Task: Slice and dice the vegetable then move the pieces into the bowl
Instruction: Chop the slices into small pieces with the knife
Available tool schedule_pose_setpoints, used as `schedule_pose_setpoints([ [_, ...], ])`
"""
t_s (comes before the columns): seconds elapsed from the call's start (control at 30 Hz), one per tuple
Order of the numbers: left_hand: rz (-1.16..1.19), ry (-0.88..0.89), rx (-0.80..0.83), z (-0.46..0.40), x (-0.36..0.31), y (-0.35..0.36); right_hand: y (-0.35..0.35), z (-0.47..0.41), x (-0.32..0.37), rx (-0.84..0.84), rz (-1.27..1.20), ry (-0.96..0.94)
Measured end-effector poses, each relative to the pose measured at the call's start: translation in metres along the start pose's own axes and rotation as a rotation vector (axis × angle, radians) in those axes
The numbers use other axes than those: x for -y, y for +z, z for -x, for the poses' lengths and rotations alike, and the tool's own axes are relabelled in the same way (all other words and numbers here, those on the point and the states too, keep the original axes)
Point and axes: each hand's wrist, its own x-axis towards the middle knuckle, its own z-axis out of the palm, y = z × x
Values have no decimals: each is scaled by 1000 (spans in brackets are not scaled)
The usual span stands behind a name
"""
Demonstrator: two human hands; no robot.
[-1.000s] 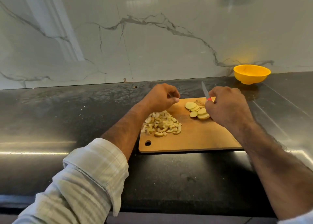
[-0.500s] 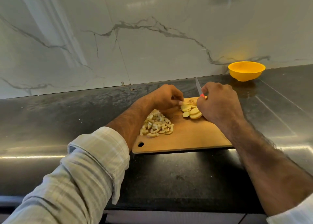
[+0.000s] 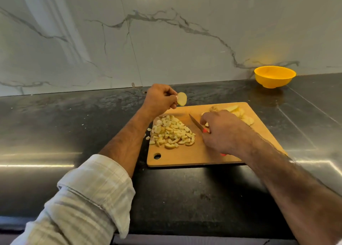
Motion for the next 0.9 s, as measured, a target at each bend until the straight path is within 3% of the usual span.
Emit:
schedule_pose_setpoints([
  [0.27,-39,103,163,15,-19,18,-11,-5,-10,29,67,148],
  [0.53,-462,191,302,18,-18,25,-12,2,-5,-12,69,140],
  [0.9,-415,205,414,19,-22,18,-5,3,7,14,-21,161],
])
